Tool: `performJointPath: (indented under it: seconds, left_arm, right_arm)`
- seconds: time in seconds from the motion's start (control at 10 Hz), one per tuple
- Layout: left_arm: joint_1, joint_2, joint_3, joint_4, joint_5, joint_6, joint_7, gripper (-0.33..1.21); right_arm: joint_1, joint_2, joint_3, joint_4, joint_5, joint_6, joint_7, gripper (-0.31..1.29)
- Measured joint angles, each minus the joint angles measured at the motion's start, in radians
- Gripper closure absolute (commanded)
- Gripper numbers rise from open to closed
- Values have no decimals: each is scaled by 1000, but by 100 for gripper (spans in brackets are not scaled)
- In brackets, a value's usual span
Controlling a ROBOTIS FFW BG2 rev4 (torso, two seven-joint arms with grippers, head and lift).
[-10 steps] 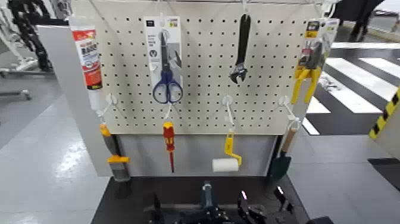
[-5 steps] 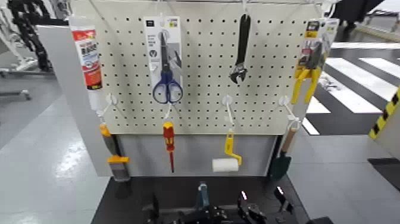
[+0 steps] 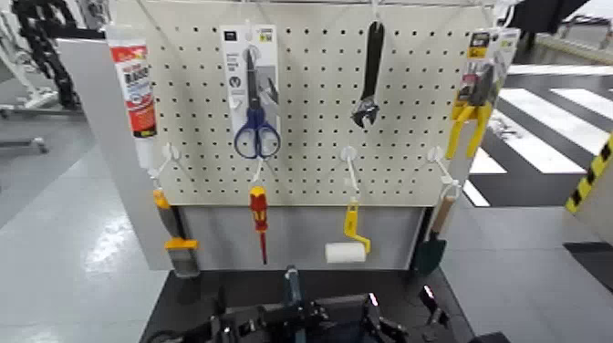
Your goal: Place the crate on the table.
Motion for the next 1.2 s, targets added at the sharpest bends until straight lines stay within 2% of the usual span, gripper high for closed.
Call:
performJointPath:
  seconds: [0.4,0.8,1.2]
  left_arm:
    - [-108,29,-20,89,-41,61,-43,119]
    - [-207,54,-72,175,-90,87,-120,119]
    - [-301,61,-131,263,-162,100,-216,119]
  right_arm:
    - [-2,1,5,5,-5,-6,0,15]
    - [-4,3,8,9,-8,-11,0,15]
    - [-9,3,12,14,-10,-19,0,15]
